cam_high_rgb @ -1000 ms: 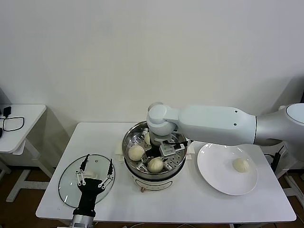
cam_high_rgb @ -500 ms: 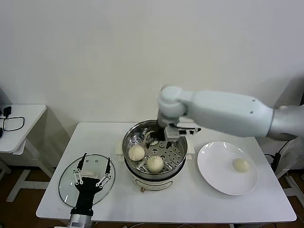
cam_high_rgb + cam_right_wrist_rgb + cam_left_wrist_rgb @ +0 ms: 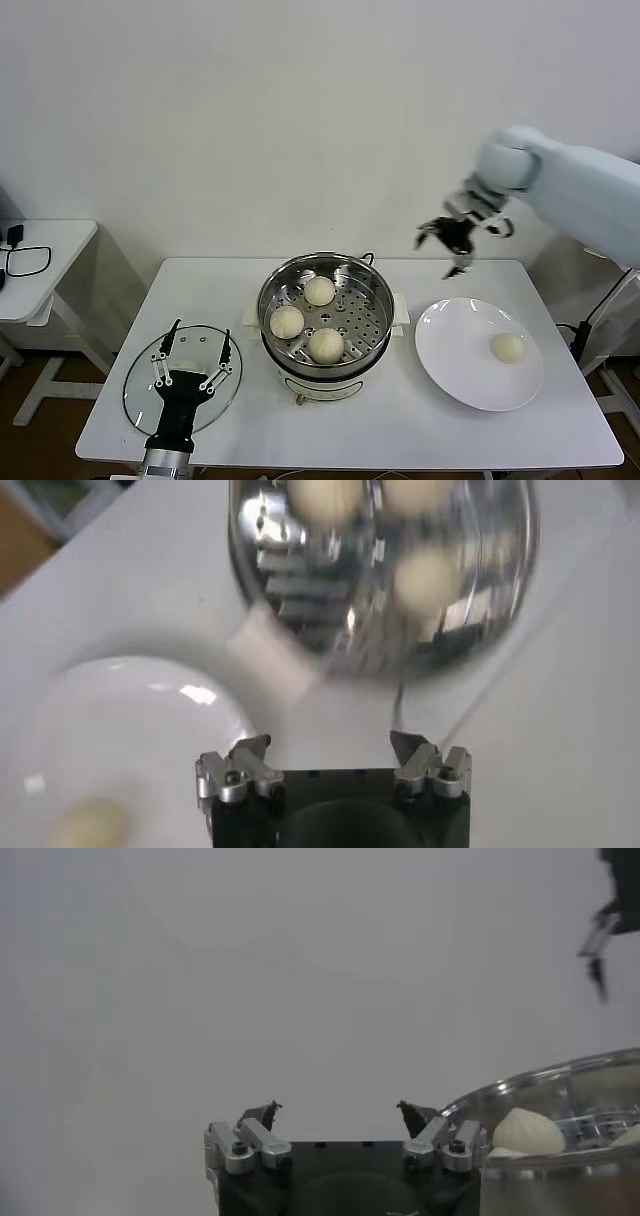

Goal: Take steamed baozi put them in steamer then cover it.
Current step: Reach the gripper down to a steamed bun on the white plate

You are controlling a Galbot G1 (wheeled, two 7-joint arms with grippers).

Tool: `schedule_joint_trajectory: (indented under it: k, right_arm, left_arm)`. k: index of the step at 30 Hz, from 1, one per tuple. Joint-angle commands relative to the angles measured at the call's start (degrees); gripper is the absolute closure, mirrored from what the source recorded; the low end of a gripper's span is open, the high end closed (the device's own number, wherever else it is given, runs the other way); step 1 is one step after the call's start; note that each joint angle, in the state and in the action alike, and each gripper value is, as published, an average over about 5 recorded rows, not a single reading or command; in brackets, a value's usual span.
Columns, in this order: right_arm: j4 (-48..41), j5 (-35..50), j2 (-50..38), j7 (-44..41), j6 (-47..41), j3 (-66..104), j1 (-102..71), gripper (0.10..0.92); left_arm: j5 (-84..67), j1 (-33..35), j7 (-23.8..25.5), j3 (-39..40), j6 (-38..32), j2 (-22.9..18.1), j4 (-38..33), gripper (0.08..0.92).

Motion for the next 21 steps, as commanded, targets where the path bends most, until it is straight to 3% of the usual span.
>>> schedule_joint_trajectory:
  k: [1, 21]
  right_arm:
    - [-13.4, -2.3, -12.3, -0.6, -5.0, 7.7, -16.2, 0.203]
    - [-16.7, -9.2, -6.9, 8.2, -4.1, 17.7, -32.5, 0.203]
  left_arm:
    - [-0.1, 0.1, 0.0, 0.0, 0.4, -0.1, -0.4, 0.177]
    - [0.1, -0.3, 0.1, -0.5, 0.7, -1.1, 0.8, 0.177]
